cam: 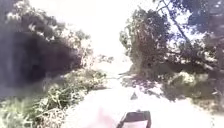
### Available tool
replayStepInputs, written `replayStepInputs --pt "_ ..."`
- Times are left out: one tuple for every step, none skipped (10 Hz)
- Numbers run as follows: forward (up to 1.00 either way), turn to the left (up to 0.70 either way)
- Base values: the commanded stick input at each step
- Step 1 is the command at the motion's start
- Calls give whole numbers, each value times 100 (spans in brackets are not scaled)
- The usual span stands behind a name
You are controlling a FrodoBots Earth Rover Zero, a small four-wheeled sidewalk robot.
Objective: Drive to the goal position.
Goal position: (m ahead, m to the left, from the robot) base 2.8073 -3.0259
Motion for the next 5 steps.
replayStepInputs --pt "100 5" --pt "100 7" --pt "100 4" --pt "100 2" --pt "100 7"
